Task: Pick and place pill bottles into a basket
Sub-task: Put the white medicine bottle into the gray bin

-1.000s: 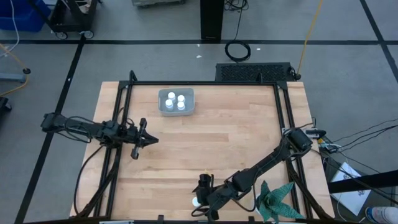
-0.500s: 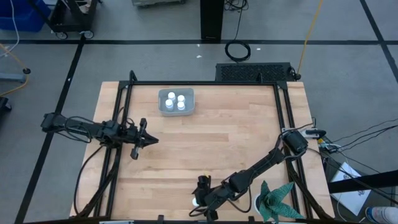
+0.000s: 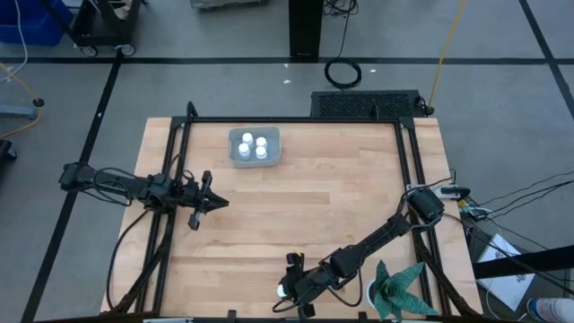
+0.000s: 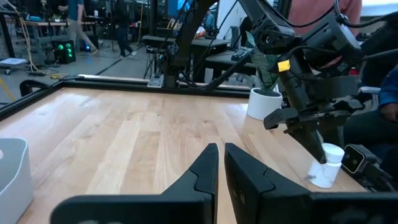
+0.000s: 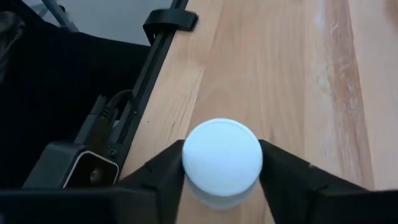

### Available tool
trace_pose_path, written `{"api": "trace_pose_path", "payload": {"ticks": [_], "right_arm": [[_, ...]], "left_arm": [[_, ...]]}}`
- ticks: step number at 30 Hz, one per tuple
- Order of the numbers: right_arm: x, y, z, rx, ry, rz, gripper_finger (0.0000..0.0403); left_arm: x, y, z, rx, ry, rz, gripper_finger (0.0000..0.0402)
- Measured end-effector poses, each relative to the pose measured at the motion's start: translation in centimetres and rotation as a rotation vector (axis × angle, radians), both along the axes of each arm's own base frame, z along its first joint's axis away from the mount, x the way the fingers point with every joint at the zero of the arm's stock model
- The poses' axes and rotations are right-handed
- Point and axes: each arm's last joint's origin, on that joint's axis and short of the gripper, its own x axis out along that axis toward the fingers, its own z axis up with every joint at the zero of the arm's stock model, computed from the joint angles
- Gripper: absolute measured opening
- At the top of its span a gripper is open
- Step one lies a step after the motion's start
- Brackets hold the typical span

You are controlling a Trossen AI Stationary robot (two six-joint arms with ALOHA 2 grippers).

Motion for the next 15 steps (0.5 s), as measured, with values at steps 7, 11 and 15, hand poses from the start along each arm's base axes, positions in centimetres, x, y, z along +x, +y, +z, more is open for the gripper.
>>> {"api": "trace_pose_path", "payload": {"ticks": [7, 11, 15], "right_arm": [[0.0, 0.0, 0.0, -0.016, -0.006, 0.008, 0.0149], [0.2, -0.4, 0.1, -0.022, -0.008, -0.002, 0.0149], [0.3, -1.1, 0.6, -0.045, -0.008, -0.025, 0.0149]], "left_arm": [[0.0, 0.0, 0.0, 0.000, 0.000, 0.000, 0.0031], [0.0, 0.0, 0.0, 0.004, -0.001, 0.000, 0.0031], [0.0, 0.0, 0.0, 0.004, -0.001, 0.001, 0.0031]]}}
